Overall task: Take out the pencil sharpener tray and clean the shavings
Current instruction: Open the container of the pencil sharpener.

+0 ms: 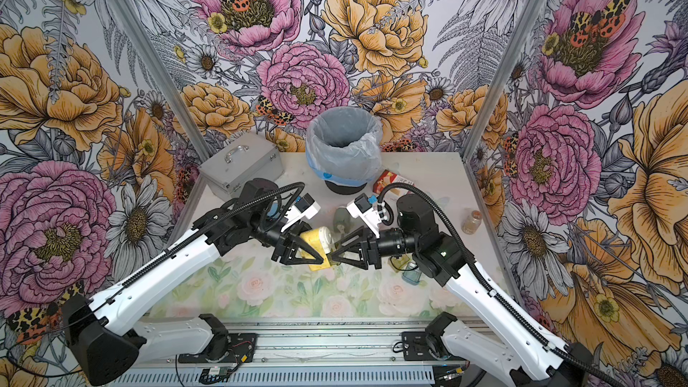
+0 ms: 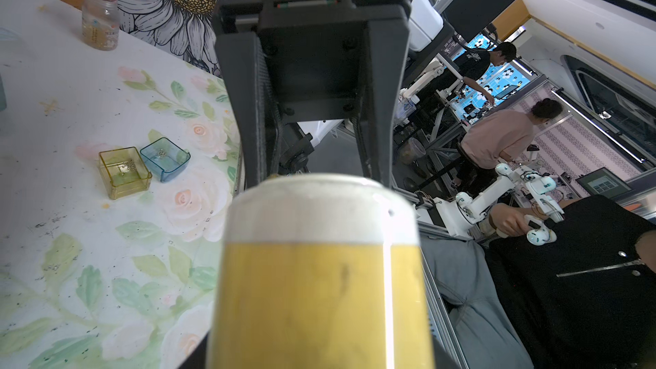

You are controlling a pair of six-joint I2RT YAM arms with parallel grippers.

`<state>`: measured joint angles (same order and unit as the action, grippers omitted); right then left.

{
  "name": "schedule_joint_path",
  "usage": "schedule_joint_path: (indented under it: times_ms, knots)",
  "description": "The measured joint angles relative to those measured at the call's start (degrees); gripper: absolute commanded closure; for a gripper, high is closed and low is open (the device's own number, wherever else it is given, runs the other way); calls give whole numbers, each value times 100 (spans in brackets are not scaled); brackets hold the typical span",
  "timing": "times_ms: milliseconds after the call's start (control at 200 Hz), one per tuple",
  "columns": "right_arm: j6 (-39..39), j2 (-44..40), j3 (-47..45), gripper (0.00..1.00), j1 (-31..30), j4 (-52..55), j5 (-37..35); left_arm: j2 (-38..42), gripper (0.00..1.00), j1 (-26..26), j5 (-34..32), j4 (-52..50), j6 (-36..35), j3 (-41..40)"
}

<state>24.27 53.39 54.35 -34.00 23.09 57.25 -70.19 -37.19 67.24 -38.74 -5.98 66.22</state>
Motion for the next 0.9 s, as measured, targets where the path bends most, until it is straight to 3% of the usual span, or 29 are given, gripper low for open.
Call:
schedule_joint_path:
  times_ms: [721,901]
  knots:
    - [-17,-339,37,73,485,334,-160,590,100,629,-278,-195,-4,-33]
    - [-17,-378,37,73,522,352,-289,605,100,761,-632,-195,-4,-33]
